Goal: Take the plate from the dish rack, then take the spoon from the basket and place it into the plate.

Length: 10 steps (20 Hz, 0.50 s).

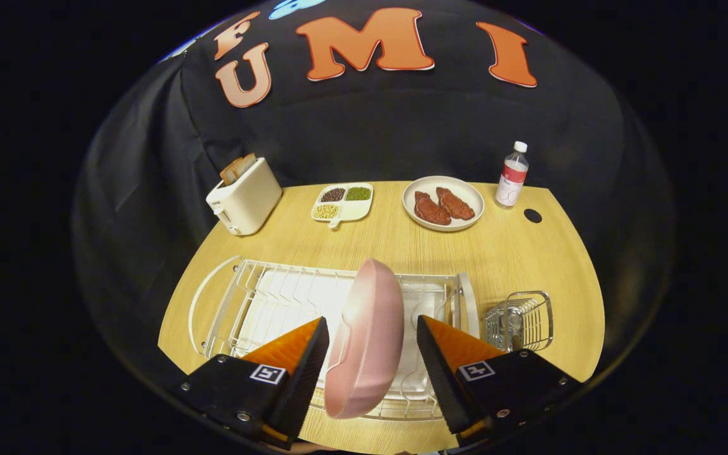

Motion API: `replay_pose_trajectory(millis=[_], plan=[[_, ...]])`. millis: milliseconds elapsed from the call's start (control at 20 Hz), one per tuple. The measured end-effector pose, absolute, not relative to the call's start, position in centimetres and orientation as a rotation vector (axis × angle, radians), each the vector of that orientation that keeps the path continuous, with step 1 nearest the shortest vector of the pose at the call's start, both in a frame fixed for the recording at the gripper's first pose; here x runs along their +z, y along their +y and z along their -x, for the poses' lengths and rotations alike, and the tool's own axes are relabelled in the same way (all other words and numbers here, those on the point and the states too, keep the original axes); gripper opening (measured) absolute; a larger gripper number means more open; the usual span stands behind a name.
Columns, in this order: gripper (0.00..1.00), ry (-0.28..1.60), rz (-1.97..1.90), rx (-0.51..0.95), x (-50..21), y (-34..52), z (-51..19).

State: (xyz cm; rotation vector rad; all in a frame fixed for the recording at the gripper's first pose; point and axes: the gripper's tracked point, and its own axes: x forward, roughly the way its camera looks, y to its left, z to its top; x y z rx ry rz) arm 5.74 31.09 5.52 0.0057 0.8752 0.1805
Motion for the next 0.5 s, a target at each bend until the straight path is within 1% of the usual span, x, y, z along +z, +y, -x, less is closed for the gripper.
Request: replay_pose_trajectory(millis=[200,250,300,350,450,500], plan=[[0.77,0.905,0.039,0.154,3.6,31.3,-6.7],[0.71,0.915,0.053,0.152,3.2,31.2,-6.6],[0.66,0.916,0.066,0.141,3.0,31.0,-6.6],[0.56,0.914,0.073,0.128,3.1,30.7,-6.7],[0.40,0.914,0.061,0.096,3.5,30.3,-6.8],[0.39,0.909,0.047,0.086,4.0,30.3,-6.9]])
